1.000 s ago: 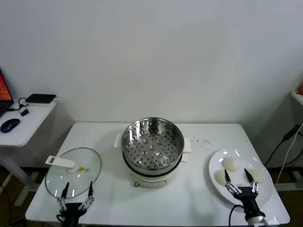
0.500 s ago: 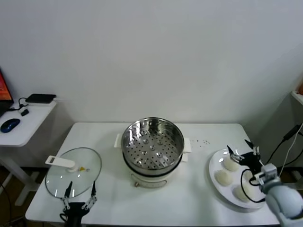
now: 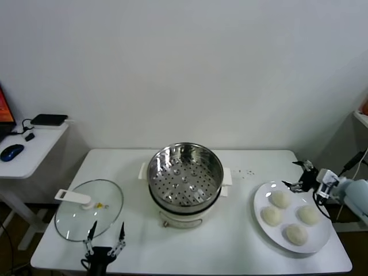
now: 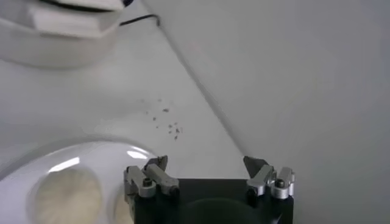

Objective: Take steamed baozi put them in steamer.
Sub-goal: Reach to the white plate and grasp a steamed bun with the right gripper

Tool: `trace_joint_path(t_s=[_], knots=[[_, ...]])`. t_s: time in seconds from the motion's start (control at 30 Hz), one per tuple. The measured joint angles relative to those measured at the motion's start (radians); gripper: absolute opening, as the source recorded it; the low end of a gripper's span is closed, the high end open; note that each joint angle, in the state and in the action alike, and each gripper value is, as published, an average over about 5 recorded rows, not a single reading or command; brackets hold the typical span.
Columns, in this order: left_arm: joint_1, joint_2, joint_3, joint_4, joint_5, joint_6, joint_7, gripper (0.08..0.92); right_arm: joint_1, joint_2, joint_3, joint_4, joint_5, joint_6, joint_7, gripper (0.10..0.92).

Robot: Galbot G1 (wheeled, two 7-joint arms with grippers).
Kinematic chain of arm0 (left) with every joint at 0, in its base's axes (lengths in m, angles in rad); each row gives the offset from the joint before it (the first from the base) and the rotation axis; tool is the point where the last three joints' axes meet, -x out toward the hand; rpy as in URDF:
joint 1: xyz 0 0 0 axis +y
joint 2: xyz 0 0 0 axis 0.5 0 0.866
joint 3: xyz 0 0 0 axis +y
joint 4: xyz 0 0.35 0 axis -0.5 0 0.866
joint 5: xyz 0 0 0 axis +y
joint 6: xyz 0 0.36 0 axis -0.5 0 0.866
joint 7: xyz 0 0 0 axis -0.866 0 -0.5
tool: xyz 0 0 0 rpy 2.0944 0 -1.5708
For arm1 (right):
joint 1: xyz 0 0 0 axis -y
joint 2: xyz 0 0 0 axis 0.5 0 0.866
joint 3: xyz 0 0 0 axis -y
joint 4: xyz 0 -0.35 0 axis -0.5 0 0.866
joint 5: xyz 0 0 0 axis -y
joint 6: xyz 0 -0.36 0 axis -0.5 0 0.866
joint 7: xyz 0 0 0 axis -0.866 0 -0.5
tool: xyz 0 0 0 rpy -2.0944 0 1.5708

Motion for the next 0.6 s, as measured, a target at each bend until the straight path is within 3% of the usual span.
trace_joint_path(t_s=[0.6], knots=[[-0.011,-0.005,0.009,0.024,0.043,-0.022,0.002,0.823,0.895,0.077,-1.078,-0.278,0.025,0.096,-0.28,0.823]])
